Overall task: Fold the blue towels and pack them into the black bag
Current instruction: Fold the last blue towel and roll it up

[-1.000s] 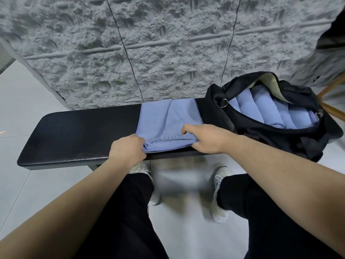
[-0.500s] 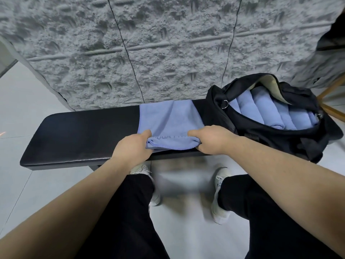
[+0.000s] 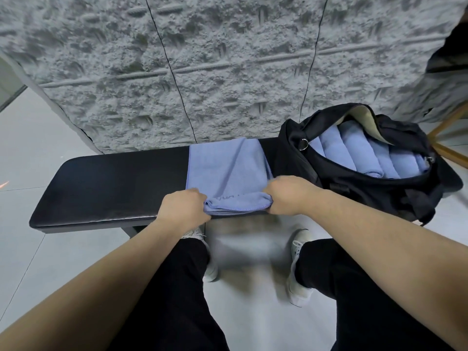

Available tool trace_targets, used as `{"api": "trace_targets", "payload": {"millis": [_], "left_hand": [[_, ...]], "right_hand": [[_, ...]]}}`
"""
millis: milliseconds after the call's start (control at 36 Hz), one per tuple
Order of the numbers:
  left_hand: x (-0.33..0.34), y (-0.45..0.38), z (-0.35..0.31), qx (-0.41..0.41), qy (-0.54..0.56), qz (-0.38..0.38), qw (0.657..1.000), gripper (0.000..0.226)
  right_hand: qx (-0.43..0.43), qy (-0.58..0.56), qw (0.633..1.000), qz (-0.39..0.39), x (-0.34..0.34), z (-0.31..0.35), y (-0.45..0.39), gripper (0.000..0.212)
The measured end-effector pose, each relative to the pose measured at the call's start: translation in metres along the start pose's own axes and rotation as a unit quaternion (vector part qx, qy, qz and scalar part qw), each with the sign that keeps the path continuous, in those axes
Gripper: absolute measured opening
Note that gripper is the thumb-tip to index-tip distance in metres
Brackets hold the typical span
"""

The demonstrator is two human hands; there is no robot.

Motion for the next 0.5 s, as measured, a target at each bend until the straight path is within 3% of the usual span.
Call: {"api": "trace_targets", "payload": {"millis": [111,250,389,500], "left_hand": [[0.001,-0.002,0.001,0.050,0.085,-0.018,0.995,0.011],[0.000,0.002,0.005,0.023,0.079,0.019,0.996,0.029],[-0.004,0.001,0.003,0.015,0.065,-0.004,0.998,0.024],[-0.007,0.003,0.004,0.005,0.062,-0.007,0.998,0.023]], "right_hand": [[-0.019,-0.059,0.998,-0.014,-0.003,0.001,-0.003,0.019],[-0.023,-0.109,0.994,0.023,-0.006,0.009,0.006,0.024],[0.001,-0.117,0.992,0.036,-0.007,0.009,0.008,0.032],[-0.004,-0.148,0.989,0.001,-0.008,0.007,0.013,0.009]]}}
Point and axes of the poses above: each hand's wrist, its own y-axis away from the middle knuckle, its own x-axis out of the palm, z = x × y, the point moved 4 cm from there along -y, towards the middle knuckle, and after that the axes turned 7 degrees about -y, right-handed, at the moved point
